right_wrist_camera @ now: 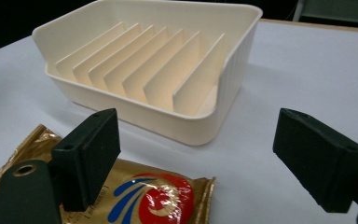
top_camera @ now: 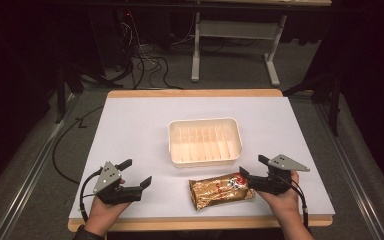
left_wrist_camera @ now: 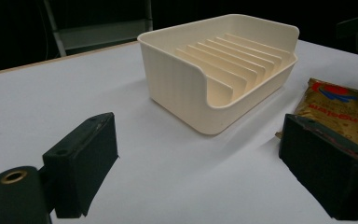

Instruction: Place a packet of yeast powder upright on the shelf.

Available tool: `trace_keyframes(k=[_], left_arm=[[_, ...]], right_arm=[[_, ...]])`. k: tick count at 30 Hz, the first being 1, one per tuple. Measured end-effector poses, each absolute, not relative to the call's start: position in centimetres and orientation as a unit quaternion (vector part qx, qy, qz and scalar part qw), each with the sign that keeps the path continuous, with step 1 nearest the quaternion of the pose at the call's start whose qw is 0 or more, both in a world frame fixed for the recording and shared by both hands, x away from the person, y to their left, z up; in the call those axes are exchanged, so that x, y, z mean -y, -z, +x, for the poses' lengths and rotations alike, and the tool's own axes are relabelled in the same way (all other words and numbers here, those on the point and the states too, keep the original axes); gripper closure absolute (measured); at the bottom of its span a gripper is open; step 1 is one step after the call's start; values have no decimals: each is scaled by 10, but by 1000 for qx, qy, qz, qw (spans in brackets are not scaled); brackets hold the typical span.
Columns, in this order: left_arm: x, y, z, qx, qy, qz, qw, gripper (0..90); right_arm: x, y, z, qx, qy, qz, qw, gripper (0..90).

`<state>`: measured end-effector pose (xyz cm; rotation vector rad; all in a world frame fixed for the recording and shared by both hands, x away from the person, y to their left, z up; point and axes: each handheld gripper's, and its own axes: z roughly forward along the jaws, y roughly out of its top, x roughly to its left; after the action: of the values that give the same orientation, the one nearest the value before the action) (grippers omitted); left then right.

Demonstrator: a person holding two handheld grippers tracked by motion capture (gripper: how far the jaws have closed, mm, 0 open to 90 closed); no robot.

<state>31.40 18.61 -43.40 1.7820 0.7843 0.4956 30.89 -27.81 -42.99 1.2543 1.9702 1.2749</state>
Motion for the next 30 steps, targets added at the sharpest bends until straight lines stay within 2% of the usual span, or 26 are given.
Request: trace_keyframes(k=[30], left_arm=[[-186,434,316,-323,-205,753,536,120]], right_arm=[[287,425,299,-706,-487,454,240,117]])
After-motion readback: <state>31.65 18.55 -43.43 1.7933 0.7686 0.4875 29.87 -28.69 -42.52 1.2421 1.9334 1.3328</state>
